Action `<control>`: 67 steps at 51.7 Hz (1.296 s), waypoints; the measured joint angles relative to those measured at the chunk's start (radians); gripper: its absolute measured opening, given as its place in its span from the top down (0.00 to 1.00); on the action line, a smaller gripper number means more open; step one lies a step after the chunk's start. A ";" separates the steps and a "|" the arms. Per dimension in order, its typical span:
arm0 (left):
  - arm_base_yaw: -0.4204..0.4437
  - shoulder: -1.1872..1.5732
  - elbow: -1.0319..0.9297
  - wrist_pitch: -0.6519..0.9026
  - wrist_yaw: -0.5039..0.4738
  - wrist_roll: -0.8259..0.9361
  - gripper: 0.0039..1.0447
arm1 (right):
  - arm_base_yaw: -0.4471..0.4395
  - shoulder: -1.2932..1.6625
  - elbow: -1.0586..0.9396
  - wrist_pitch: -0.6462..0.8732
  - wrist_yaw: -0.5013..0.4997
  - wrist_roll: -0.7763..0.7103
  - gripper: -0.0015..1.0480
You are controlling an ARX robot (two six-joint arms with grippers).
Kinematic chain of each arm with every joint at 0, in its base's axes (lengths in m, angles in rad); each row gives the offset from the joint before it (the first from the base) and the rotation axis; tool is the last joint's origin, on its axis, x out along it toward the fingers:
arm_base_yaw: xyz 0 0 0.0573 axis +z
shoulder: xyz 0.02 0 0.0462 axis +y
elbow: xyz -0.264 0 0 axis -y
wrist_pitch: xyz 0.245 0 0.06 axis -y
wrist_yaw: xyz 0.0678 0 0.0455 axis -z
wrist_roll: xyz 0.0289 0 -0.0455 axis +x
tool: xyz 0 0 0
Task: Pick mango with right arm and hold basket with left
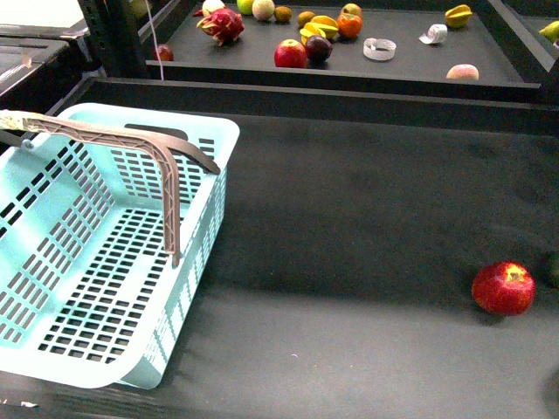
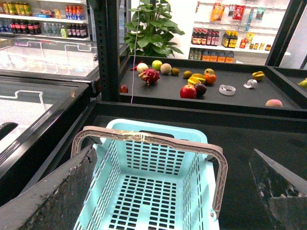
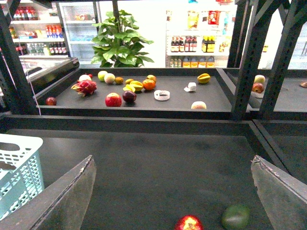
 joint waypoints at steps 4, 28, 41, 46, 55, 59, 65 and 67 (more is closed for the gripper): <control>0.000 0.000 0.000 0.000 0.000 0.000 0.08 | 0.000 0.000 0.000 0.000 0.000 0.000 0.08; 0.000 0.000 0.000 0.000 0.000 0.000 0.08 | 0.000 0.000 0.000 0.000 0.000 0.000 0.08; 0.000 0.000 0.000 0.000 0.000 0.000 0.08 | 0.000 0.000 0.000 0.000 0.000 0.000 0.08; 0.000 0.000 0.000 0.000 0.000 0.000 0.08 | 0.000 0.000 0.000 0.000 0.000 0.000 0.08; -0.092 0.075 0.000 0.071 -0.270 -0.069 0.08 | 0.000 0.000 0.000 0.000 0.000 0.000 0.08; -0.163 0.252 0.003 0.193 -0.557 -0.164 0.08 | 0.000 0.000 0.000 0.000 0.000 0.000 0.08; -0.128 0.541 0.013 0.396 -0.571 -0.285 0.08 | 0.000 0.000 0.000 0.000 0.000 0.000 0.08; -0.106 0.652 0.027 0.470 -0.553 -0.325 0.08 | 0.000 0.000 0.000 0.000 0.000 0.000 0.08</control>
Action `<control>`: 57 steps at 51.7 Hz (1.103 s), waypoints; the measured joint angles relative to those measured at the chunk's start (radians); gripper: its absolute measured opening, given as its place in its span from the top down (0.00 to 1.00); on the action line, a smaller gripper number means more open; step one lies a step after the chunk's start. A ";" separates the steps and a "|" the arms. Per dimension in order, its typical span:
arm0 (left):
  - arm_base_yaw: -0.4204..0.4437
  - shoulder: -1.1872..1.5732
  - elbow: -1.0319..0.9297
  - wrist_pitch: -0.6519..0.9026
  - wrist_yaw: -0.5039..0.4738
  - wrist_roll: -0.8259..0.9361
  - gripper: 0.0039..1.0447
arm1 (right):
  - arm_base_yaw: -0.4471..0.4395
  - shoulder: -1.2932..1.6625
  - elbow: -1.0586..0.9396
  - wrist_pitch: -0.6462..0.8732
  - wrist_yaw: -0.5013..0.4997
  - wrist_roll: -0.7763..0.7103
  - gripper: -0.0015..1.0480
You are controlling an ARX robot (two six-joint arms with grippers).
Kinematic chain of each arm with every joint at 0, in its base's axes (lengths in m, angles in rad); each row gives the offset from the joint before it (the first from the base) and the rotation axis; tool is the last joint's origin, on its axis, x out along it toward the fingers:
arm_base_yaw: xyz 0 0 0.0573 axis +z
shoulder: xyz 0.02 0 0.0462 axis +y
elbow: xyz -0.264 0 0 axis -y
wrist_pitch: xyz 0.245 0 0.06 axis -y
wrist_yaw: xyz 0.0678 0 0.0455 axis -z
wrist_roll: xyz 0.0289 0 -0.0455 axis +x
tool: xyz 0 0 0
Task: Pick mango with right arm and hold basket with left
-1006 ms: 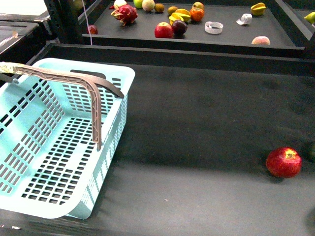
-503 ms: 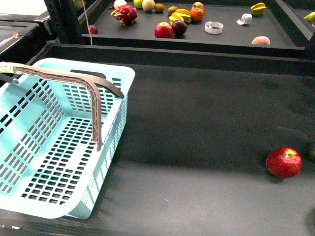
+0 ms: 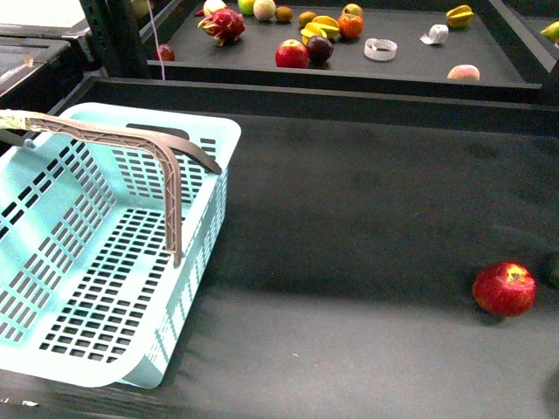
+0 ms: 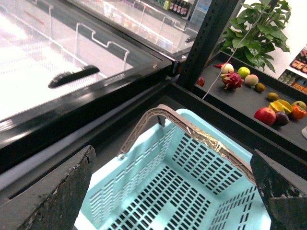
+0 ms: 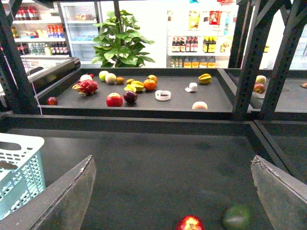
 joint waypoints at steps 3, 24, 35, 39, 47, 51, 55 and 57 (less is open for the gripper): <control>0.030 0.169 0.031 0.108 0.035 -0.066 0.08 | 0.000 0.000 0.000 0.000 0.000 0.000 0.08; -0.040 0.996 0.406 0.298 0.167 -0.461 0.08 | 0.000 0.000 0.000 0.000 0.000 0.000 0.08; -0.079 1.127 0.537 0.268 0.204 -0.547 0.08 | 0.000 0.000 0.000 0.000 0.000 0.000 0.08; -0.080 1.159 0.573 0.248 0.210 -0.567 0.08 | 0.000 0.000 0.000 0.000 0.000 0.000 0.08; -0.080 1.204 0.630 0.223 0.214 -0.578 0.08 | 0.000 0.000 0.000 0.000 0.000 0.000 0.08; -0.078 1.232 0.664 0.201 0.214 -0.583 0.08 | 0.000 0.000 0.000 0.000 0.000 0.000 0.08; -0.077 1.257 0.684 0.193 0.215 -0.591 0.08 | 0.000 0.000 0.000 0.000 0.000 0.000 0.08; -0.077 1.269 0.694 0.192 0.216 -0.595 0.08 | 0.000 0.000 0.000 0.000 0.000 0.000 0.08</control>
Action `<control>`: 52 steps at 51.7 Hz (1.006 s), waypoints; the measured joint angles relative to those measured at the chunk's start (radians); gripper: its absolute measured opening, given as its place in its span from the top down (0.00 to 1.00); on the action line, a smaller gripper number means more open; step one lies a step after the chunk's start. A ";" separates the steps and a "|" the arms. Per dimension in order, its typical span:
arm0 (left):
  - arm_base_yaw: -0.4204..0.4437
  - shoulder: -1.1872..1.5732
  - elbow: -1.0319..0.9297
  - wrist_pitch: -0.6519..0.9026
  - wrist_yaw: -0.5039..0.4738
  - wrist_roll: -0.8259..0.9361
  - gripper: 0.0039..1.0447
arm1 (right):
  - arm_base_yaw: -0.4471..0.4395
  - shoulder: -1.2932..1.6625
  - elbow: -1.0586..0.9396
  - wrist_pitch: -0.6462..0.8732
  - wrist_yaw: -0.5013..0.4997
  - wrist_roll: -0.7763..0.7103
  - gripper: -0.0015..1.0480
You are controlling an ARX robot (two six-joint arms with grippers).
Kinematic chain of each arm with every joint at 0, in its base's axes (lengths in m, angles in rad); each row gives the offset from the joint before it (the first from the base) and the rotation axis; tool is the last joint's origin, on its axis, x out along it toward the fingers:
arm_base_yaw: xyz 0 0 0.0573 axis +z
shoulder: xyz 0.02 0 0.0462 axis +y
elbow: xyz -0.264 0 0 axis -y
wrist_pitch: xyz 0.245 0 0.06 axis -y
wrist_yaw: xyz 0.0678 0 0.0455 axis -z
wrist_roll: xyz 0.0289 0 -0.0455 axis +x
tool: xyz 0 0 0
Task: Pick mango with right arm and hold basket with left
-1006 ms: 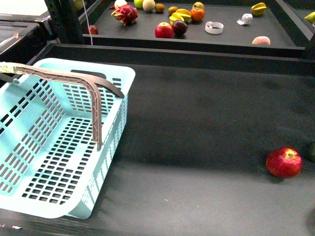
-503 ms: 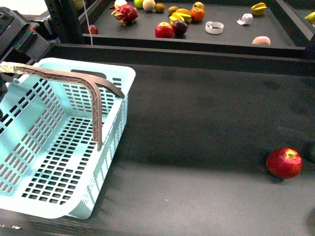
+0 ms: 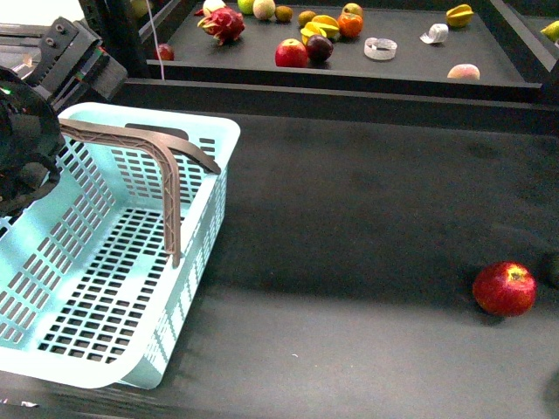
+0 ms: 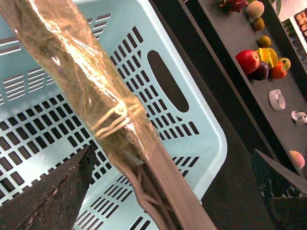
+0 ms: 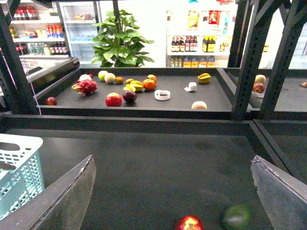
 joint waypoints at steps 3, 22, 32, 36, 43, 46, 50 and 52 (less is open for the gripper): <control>0.000 0.013 0.012 0.000 0.000 -0.002 0.08 | 0.000 0.000 0.000 0.000 0.000 0.000 0.08; -0.007 0.078 0.072 0.006 0.007 -0.032 0.47 | 0.000 0.000 0.000 0.000 0.000 0.000 0.08; -0.005 0.076 0.066 0.011 0.011 -0.114 0.87 | 0.000 0.000 0.000 0.000 0.000 0.000 0.08; -0.007 0.056 0.046 0.017 0.021 -0.047 0.93 | 0.000 0.000 0.000 0.000 0.000 0.000 0.08; -0.034 -0.028 -0.025 0.059 0.011 -0.002 0.93 | 0.000 0.000 0.000 0.000 0.000 0.000 0.08; -0.048 -0.073 -0.051 0.082 0.010 0.039 0.94 | 0.000 0.000 0.000 0.000 0.000 0.000 0.08; -0.075 -0.148 -0.082 0.116 0.024 0.143 0.94 | 0.000 0.000 0.000 0.000 0.000 0.000 0.08; -0.084 -0.169 -0.091 0.130 0.031 0.171 0.94 | 0.000 0.000 0.000 0.000 0.000 0.000 0.08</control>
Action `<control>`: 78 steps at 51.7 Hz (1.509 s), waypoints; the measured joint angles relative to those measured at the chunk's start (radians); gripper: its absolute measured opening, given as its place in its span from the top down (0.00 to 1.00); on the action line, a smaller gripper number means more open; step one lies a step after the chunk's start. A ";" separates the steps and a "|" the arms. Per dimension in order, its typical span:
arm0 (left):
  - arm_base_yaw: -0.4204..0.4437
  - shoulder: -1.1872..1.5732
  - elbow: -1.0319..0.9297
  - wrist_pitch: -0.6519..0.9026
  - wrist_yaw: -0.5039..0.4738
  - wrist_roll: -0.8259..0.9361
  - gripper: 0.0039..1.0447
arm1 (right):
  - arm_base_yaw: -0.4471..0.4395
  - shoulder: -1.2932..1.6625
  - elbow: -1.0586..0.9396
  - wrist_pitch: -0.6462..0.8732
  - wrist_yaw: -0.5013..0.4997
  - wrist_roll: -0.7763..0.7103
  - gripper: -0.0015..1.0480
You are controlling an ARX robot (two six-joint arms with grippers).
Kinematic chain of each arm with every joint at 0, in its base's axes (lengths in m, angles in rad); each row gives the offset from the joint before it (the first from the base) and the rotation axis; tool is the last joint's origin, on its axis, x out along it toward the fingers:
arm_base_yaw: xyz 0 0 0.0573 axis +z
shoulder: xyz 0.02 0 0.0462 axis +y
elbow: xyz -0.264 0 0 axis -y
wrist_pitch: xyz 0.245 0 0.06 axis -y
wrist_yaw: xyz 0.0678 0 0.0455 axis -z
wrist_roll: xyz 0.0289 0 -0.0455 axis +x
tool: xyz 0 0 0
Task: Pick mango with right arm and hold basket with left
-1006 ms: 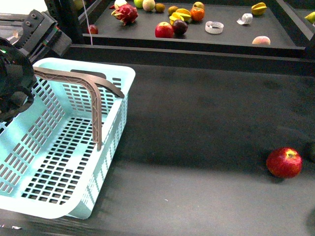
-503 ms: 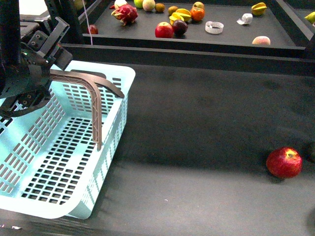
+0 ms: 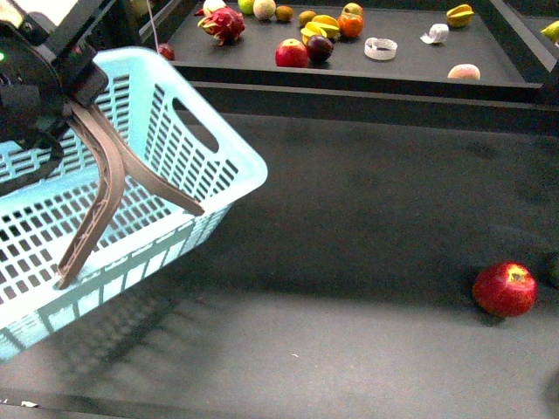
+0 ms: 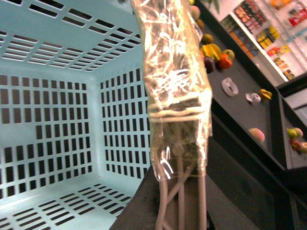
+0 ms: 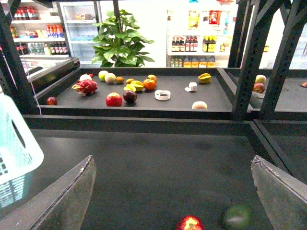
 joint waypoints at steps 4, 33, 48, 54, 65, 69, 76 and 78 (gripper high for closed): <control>-0.019 -0.047 -0.029 0.034 0.035 0.076 0.94 | 0.000 0.000 0.000 0.000 0.000 0.000 0.08; -0.211 -0.129 -0.200 0.268 0.198 0.601 0.94 | 0.000 0.000 0.000 0.000 0.000 0.000 0.08; -0.249 -0.126 -0.217 0.311 0.271 0.612 0.94 | 0.000 0.000 0.000 0.000 0.000 0.000 0.08; -0.259 -0.126 -0.218 0.311 0.280 0.628 0.94 | 0.000 0.000 0.000 0.000 0.000 0.000 0.08; -0.261 -0.124 -0.220 0.311 0.262 0.626 0.94 | 0.000 0.000 0.000 0.000 0.000 0.000 0.08; -0.261 -0.124 -0.226 0.316 0.252 0.618 0.94 | 0.000 0.000 0.000 0.000 0.000 0.000 0.08; -0.256 -0.131 -0.234 0.317 0.234 0.614 0.94 | 0.000 0.000 0.000 0.000 0.000 0.000 0.08; -0.256 -0.133 -0.234 0.317 0.233 0.614 0.94 | 0.000 0.000 0.000 0.000 0.000 0.000 0.08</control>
